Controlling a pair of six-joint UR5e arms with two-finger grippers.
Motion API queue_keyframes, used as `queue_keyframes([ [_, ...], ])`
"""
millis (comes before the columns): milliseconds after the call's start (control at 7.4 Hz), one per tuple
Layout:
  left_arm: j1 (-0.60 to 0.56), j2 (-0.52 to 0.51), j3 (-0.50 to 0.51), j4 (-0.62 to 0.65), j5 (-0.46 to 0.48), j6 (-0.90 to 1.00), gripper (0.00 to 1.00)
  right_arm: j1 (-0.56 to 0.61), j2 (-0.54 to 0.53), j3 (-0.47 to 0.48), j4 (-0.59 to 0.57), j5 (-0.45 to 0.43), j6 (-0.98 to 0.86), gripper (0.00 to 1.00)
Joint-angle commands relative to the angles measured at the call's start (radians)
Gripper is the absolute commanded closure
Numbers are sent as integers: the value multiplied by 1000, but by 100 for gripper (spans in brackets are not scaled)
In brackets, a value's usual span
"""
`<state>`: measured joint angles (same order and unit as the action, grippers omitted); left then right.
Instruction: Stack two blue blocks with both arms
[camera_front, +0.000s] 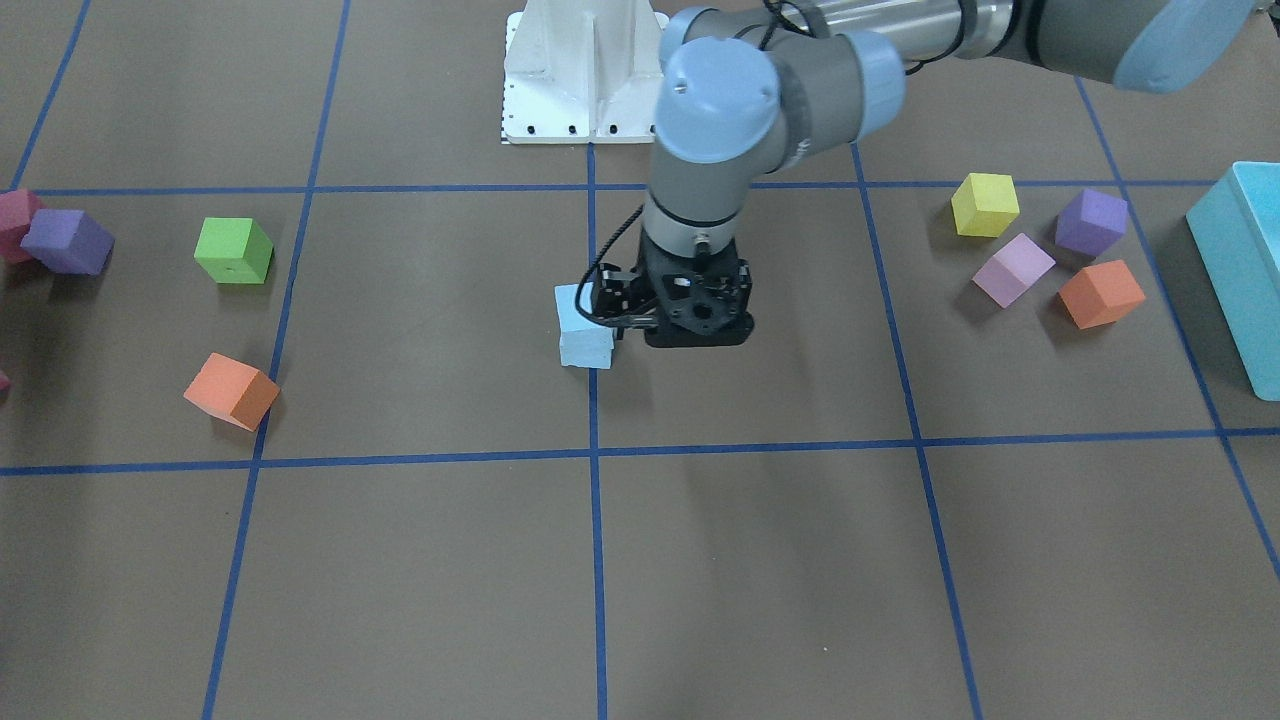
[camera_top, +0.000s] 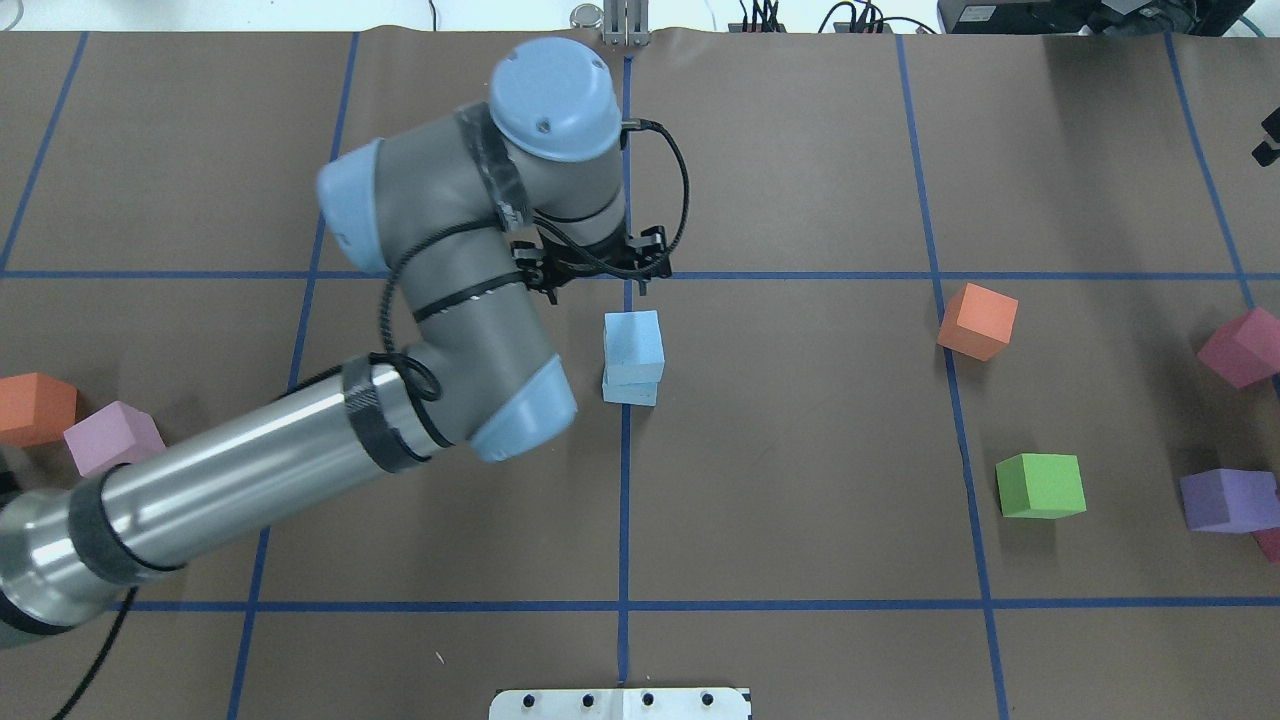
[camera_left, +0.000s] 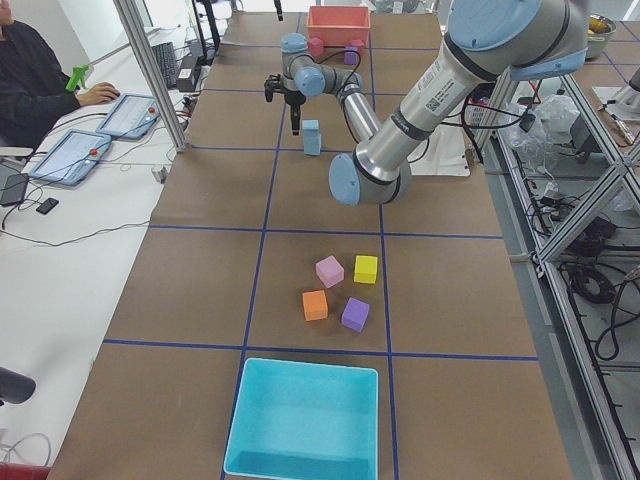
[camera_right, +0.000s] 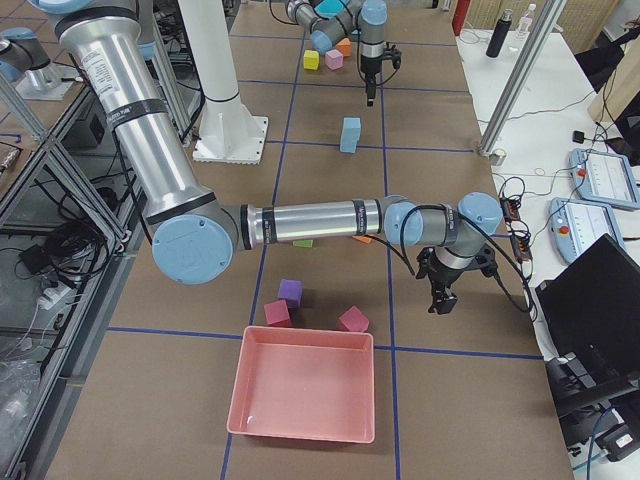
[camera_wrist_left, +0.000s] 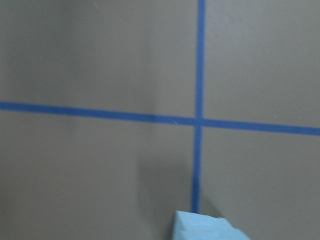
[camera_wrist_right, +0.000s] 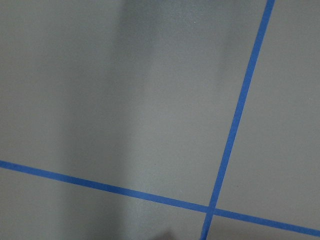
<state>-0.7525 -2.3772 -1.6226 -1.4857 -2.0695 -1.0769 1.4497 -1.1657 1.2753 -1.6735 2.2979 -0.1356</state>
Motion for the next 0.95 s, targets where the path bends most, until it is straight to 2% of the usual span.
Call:
queue_keyframes([
  [0, -205, 215, -161, 10, -153, 269, 2, 1, -5, 1, 9, 0, 4, 0],
  [270, -354, 370, -197, 13, -208, 497, 2, 1, -5, 12, 9, 0, 8, 0],
  [541, -517, 522, -188, 12, -269, 793, 2, 1, -9, 28, 8, 0, 11, 0],
  [676, -616, 592, -171, 12, -311, 912, 2, 1, -11, 36, 8, 0, 11, 0],
  [811, -721, 604, -87, 12, -380, 1030, 2, 1, -15, 39, 8, 0, 11, 0],
])
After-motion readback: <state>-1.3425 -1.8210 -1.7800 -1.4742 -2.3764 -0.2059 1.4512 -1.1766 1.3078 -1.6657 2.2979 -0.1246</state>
